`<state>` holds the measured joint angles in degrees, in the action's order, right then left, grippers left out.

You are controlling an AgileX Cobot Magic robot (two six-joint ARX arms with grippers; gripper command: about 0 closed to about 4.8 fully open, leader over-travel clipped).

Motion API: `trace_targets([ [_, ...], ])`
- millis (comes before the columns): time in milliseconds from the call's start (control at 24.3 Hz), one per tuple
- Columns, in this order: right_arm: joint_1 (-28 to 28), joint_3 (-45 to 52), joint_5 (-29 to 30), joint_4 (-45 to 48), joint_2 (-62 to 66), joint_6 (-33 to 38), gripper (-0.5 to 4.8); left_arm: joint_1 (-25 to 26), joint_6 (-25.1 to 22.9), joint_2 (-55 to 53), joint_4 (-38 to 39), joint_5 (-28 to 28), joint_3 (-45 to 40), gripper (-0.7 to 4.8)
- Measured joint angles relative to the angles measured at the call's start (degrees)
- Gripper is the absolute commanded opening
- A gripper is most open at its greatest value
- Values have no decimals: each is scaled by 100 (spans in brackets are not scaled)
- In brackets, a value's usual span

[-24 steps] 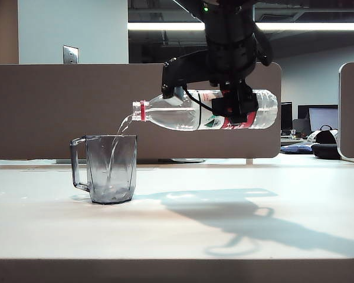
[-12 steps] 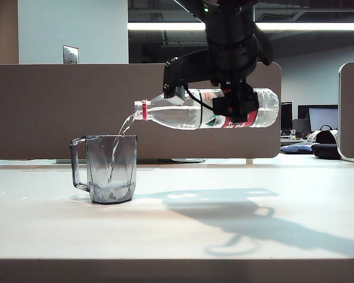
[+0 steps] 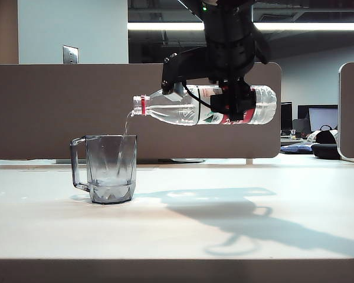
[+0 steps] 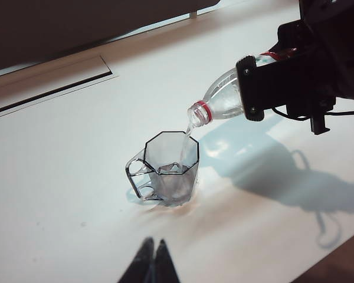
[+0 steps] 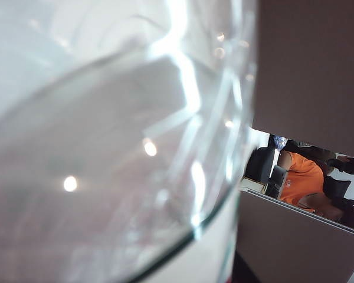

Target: Pick up the mineral water bottle on the table and pour water into the mug until it's half full.

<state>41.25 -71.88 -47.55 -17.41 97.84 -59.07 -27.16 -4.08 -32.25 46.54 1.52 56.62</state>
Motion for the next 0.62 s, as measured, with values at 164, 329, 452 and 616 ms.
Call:
trace_targets([
  [164,-2,0,0,2,0,-166,278,-7,0,0,0,-2,0,-5],
  [329,-4,0,-4,63,0,-247,278,-109,0,0,0,2,0,-5],
  [452,-7,0,-24,90,0,-249,278,-125,0,0,0,-2,0,-5],
  [616,-7,0,-24,92,0,-251,278,-125,0,0,0,-2,0,-5],
])
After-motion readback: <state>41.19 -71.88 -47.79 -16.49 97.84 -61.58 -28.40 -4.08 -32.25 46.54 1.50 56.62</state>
